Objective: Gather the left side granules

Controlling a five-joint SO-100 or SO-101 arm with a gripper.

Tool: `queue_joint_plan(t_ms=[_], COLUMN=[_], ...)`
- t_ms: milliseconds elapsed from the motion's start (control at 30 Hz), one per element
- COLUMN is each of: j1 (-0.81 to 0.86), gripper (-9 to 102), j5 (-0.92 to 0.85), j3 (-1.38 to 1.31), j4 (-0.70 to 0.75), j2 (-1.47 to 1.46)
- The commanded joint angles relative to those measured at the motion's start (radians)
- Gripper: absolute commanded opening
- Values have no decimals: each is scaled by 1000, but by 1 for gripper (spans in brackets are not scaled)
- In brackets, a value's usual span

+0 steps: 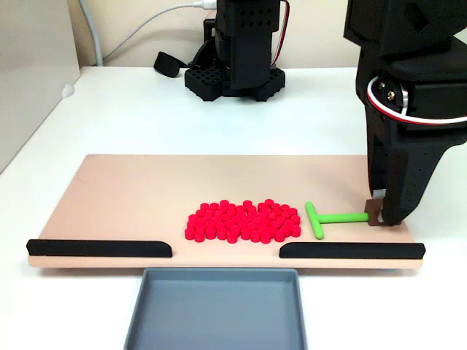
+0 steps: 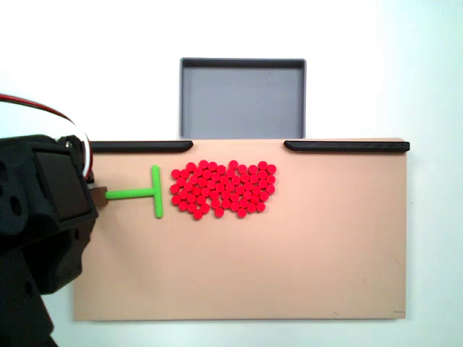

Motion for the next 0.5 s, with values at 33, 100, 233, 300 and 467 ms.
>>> queue_joint_plan(t_ms=[33,100,233,300,467], j1=[12,12,14,14,17], gripper=[0,0,0,0,0], j5=[8,8,8,8,6], j3=[-21,-21,-21,-18,-8], j4=[-3,-3,-3,-3,-3], j2=[2,2,-2,-2,6])
